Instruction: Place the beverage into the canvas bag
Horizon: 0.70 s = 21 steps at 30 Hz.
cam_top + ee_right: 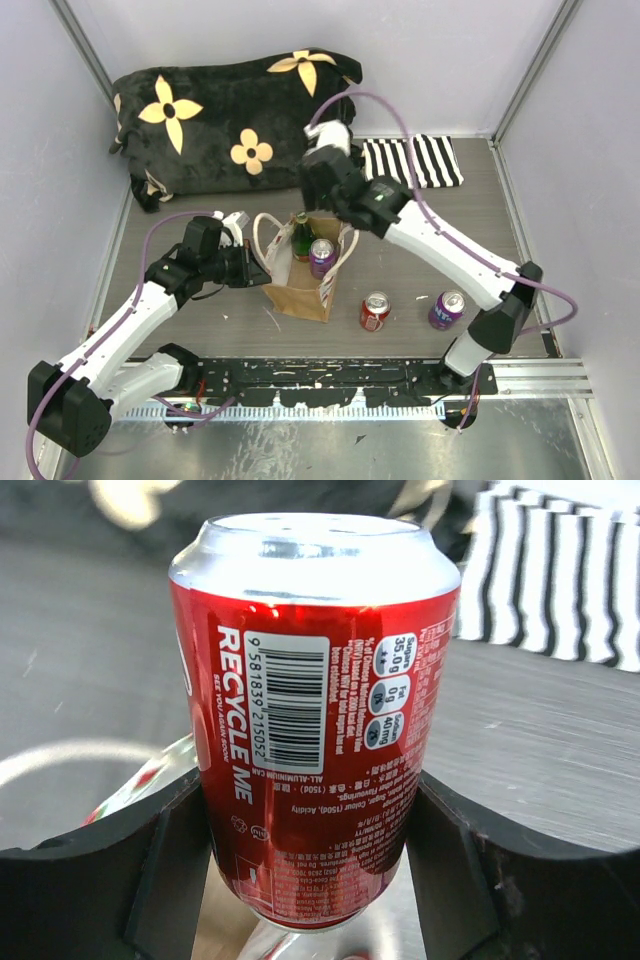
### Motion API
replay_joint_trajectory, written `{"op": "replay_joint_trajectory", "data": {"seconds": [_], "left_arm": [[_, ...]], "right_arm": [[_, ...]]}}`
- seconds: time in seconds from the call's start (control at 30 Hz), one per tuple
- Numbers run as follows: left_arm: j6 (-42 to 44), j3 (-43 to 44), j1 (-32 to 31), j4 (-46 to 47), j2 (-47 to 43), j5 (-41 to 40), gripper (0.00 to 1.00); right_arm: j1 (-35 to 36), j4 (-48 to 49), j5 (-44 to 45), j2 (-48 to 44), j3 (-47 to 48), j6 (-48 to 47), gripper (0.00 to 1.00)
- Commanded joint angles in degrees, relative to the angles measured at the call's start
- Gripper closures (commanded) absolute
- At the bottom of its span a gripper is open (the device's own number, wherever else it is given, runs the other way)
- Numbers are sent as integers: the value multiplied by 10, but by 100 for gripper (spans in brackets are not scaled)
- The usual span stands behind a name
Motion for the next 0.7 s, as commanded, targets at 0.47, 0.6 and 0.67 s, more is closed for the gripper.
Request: {"op": "replay_joint_trajectory", "data": {"seconds": [0.47, 0.6, 0.67], "left_arm": [[34, -6, 2, -32, -3, -30, 100], [36, -4, 2, -31, -2, -28, 100], [36, -4, 3, -31, -2, -28, 100]], "right_arm": [[-349, 26, -142, -34, -252, 35, 99], [-357, 57, -176, 10, -298, 39, 99], [-358, 70, -182, 33, -309, 41, 99]]}}
